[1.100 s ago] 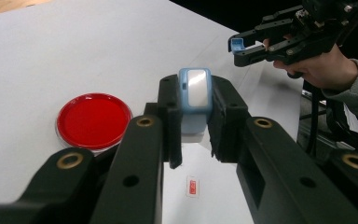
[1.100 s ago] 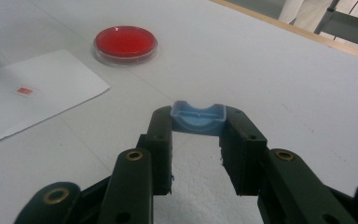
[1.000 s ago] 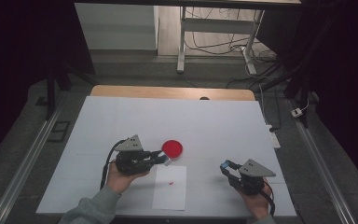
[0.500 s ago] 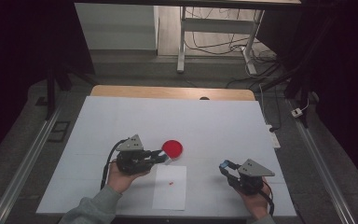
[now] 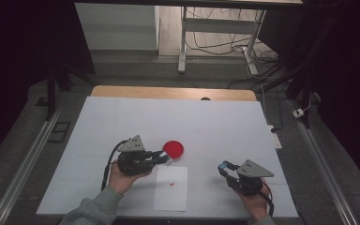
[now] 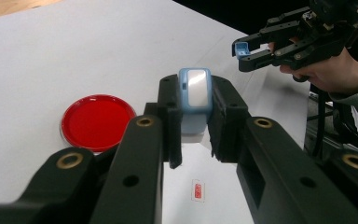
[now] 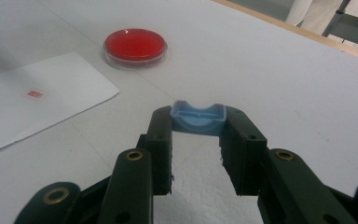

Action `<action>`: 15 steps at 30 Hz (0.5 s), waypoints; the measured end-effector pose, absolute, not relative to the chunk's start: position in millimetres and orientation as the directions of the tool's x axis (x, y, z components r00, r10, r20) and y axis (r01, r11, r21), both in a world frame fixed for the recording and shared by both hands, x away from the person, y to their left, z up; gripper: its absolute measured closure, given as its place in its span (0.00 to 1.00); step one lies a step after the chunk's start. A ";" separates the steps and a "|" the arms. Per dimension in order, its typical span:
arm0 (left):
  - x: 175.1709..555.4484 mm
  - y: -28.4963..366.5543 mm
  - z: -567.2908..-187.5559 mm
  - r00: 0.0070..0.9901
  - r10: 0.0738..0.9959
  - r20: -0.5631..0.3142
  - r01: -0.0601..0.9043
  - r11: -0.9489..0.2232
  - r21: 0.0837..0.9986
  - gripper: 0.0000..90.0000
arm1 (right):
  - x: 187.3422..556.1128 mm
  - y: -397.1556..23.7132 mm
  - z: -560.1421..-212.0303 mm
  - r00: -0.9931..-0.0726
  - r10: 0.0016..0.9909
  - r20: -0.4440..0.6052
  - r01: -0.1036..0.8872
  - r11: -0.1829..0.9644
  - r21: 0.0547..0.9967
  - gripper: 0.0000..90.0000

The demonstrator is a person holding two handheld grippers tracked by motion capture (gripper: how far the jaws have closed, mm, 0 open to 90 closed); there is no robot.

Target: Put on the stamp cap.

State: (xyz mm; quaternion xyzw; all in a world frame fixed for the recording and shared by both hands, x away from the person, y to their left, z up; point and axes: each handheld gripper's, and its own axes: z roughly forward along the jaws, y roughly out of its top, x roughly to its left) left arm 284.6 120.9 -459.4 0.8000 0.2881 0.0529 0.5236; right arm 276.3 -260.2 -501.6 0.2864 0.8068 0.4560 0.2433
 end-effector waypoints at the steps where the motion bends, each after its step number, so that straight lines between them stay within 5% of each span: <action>1: 284.6 120.9 -459.4 0.829 0.516 -0.217 0.405 -0.285 0.869 0.84 | 276.3 -259.8 -501.5 -0.718 0.683 -0.133 0.240 0.422 0.874 0.72; 15: 284.3 119.8 -459.4 0.829 0.515 -0.219 0.406 -0.285 0.869 0.84 | 276.4 -249.4 -503.1 -0.735 0.665 -0.134 0.230 0.431 0.873 0.72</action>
